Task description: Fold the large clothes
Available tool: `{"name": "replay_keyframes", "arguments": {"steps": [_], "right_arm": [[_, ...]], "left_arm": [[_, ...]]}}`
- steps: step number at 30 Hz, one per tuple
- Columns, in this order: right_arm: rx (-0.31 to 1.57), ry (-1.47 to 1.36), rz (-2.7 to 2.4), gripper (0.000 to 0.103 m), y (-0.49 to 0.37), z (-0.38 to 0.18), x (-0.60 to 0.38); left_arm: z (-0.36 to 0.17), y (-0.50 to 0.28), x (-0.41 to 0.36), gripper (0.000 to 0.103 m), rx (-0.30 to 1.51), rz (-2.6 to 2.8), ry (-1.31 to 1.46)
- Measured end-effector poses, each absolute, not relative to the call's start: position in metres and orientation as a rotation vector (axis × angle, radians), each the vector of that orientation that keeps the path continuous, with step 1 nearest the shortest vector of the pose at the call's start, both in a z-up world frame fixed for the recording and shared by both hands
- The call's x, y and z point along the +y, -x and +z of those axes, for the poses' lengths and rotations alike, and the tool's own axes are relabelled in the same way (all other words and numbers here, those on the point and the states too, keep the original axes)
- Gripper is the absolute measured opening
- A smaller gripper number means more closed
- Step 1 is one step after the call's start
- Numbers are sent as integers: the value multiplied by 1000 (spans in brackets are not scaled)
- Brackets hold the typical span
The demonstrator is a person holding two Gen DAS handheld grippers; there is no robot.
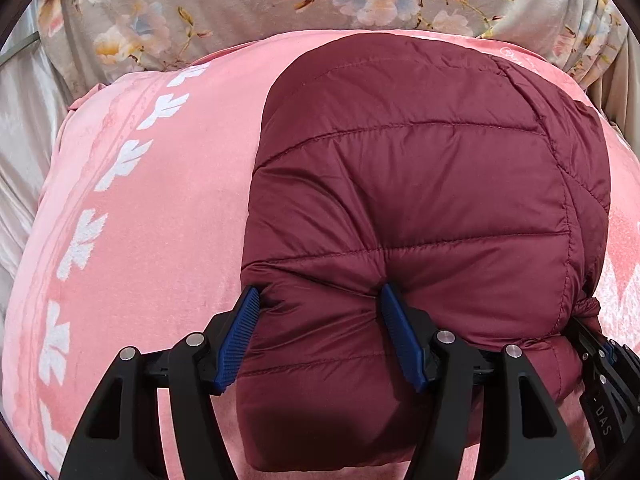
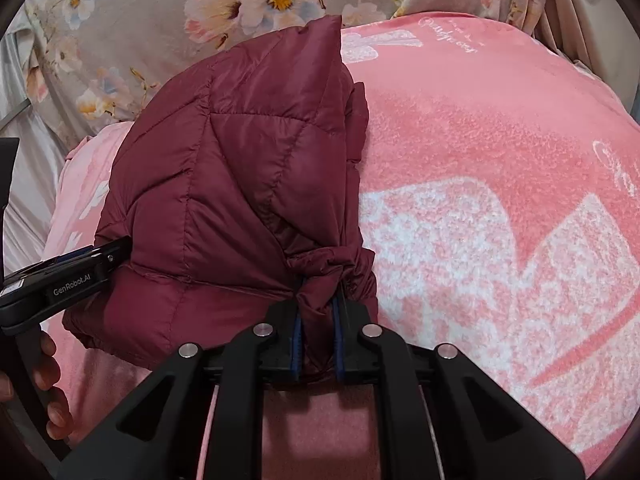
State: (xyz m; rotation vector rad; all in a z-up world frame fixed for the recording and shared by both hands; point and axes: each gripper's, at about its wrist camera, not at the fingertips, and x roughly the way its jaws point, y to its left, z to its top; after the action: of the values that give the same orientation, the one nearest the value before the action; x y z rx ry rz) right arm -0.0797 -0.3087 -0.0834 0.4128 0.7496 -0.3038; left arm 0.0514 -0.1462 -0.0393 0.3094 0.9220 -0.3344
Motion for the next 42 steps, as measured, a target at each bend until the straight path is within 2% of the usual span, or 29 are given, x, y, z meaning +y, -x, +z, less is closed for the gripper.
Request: {"name": "replay_keyframes", "arguments": {"steps": [10,11,14,19,21,25,32,34,35,36,38,42], "right_arm": [[756,-450,-286,11,84,-78,-314],[764,-474,-282,14,87,-74,-318],[748,-547,-312,34,103,-51,-333],[601,-540,-345,39,103,22,-357],[551,-526,-345,58,85,48,-362],[536,-496,-343,67,35,68,-366],[610,-678,-444,67,-15,25,-395],[665,-714,-403,59,-28,8,-396],[686,-717,-364,40,-34,3,-393],[691,-718,-328,14,-36,1,-390],[633,-703,-321,7,-32,7,-387],[625,-597,-407,4,-33,8,-387]], "left_arm": [[-45,-52,-142,64,903,-349,-297],[-42,-54,-138,64,922,-364,-289],[-25,-64,-121,64,971,-395,-247],[29,-94,-101,64,886,-379,-169],[51,-109,-104,63,851,-375,-152],[79,-137,-129,63,818,-374,-137],[73,-171,-175,63,867,-376,-132],[62,-175,-186,63,890,-374,-140],[57,-176,-191,63,899,-373,-144],[53,-177,-195,63,905,-374,-149],[45,-178,-203,63,915,-379,-161],[28,-182,-213,63,930,-372,-171]]}}
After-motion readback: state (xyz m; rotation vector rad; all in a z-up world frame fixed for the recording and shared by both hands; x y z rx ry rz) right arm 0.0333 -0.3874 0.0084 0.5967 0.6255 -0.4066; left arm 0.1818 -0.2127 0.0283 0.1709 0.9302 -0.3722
